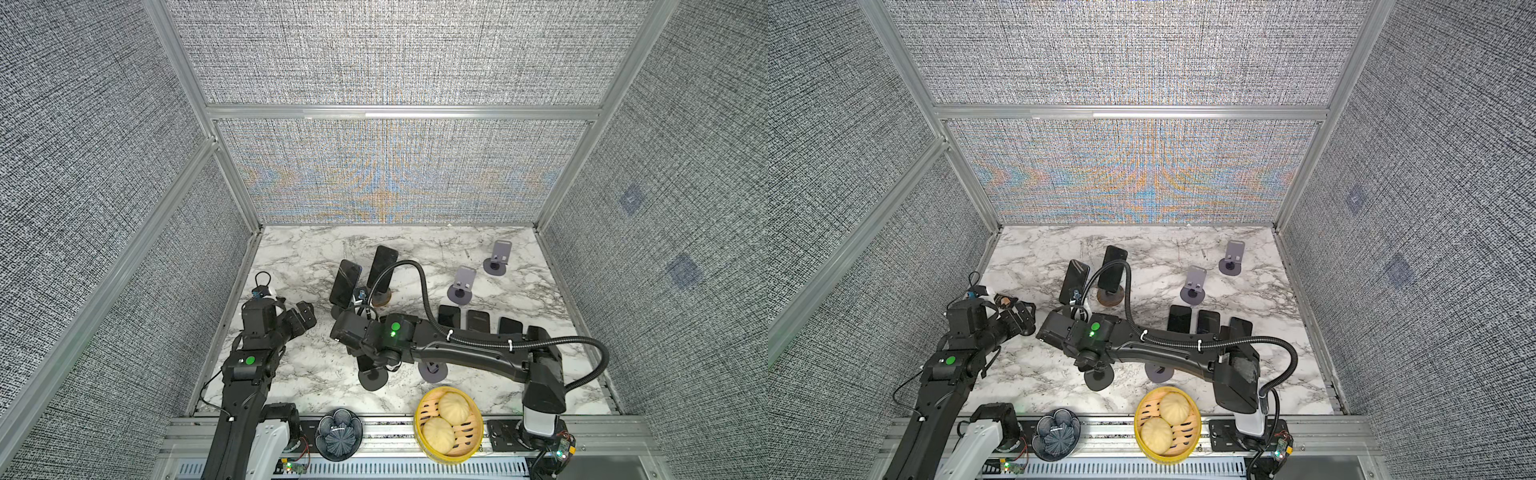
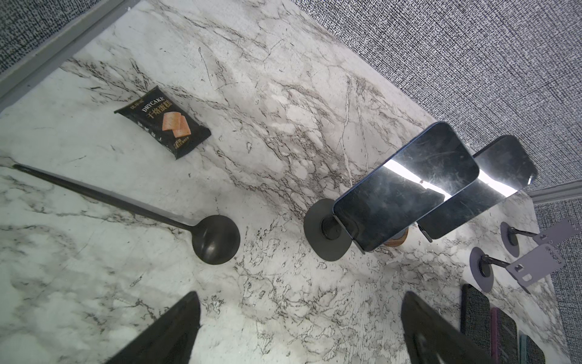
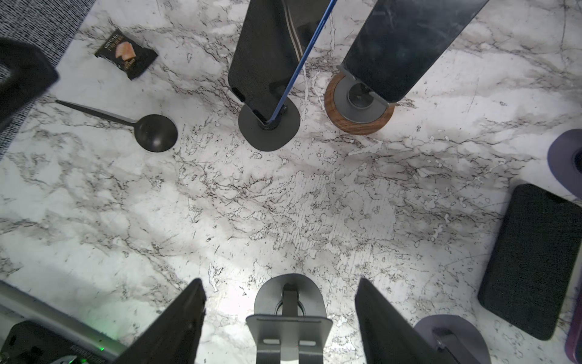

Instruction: Remove the phone from the phone stand

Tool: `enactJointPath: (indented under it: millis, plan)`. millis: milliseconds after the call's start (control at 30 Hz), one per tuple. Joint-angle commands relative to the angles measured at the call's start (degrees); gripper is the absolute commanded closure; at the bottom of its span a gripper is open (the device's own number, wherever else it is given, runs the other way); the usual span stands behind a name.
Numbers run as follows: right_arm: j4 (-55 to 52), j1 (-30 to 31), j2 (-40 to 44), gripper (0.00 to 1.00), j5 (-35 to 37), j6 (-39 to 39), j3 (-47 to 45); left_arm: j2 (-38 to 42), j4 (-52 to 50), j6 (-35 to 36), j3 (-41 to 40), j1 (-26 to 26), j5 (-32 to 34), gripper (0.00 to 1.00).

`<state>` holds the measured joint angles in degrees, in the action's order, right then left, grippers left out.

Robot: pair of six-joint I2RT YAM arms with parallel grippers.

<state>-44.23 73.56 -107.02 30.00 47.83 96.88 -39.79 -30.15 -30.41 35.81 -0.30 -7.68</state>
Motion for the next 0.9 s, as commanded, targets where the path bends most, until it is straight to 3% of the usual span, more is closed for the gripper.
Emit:
enactJointPath:
  millis: [0,467,867]
  plan:
    - [2.4,-0.2,2.3,0.31,1.0,-1.0,-0.4,0.2,0.4,0.0,0.0,0.0,-0.3,0.00]
    - [2.5,-9.9,9.8,0.32,-0.9,-5.8,-3.0,0.4,0.4,0.0,-0.1,0.0,-0.2,0.00]
    - [5.9,-20.0,11.9,0.32,-2.5,-4.1,-13.0,-0.4,1.5,-0.3,-0.6,-0.1,-0.9,0.00]
